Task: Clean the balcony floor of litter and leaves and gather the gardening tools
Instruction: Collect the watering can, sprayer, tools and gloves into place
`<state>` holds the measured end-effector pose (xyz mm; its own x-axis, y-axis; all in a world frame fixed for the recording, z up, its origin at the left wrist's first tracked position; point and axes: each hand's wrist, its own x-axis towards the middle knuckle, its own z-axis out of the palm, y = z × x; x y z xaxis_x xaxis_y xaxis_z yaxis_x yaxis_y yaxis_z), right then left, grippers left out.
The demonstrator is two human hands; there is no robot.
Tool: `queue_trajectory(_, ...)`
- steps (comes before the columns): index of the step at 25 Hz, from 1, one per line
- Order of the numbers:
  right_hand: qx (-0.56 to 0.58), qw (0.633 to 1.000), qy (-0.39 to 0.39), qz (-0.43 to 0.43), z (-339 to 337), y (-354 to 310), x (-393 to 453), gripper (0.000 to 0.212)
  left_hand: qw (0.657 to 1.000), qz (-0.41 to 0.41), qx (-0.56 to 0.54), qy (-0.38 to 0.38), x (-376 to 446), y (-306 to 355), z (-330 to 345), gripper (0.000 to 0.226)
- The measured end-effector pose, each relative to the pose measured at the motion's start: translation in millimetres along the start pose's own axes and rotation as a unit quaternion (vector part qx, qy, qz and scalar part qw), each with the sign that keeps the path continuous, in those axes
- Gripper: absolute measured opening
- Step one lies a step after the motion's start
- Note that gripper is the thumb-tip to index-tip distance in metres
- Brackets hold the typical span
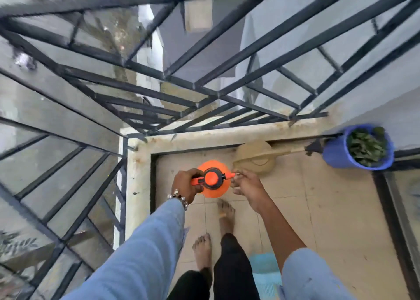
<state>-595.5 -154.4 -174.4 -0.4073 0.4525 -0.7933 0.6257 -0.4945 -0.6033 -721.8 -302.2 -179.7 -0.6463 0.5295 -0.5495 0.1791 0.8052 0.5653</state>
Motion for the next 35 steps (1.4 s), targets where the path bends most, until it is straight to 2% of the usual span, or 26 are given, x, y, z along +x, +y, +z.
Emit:
queue_trajectory(5,-0.021,0.999,-0.028,0.032,11.2,30.3,127.6,0.033,0.998,-0.055,0.004,-0.001,113.4,-52.8,63.4,0.052)
queue_trajectory(10,-0.023,0.998,-0.042,0.044,27.9,64.2,247.1,0.035,0.998,-0.059,0.009,0.009,214.2,-107.6,118.2,0.054)
queue_trajectory(18,0.026,0.999,-0.004,0.029,34.5,84.6,301.7,0.03,0.999,-0.017,-0.002,0.04,266.4,-128.8,144.8,0.054)
queue_trajectory(21,0.027,0.999,-0.016,0.009,34.7,79.3,303.2,0.034,0.999,-0.002,0.0,0.037,272.4,-126.0,140.0,0.056)
queue_trajectory(25,-0.006,0.998,-0.061,0.006,34.0,73.7,284.8,0.048,1.0,-0.005,0.025,0.001,253.7,-114.9,128.3,0.074)
queue_trajectory(28,-0.01,0.997,-0.07,-0.001,30.6,64.7,250.0,0.045,0.999,-0.011,0.034,-0.007,221.0,-102.5,113.5,0.079)
queue_trajectory(31,0.023,0.999,-0.034,0.006,24.1,55.0,194.7,0.039,0.998,-0.044,0.046,-0.016,176.4,-96.7,96.9,0.071)
queue_trajectory(35,0.053,0.999,0.0,0.014,10.5,50.0,90.3,0.03,0.996,-0.085,0.012,-0.027,92.1,-70.3,66.8,0.048)
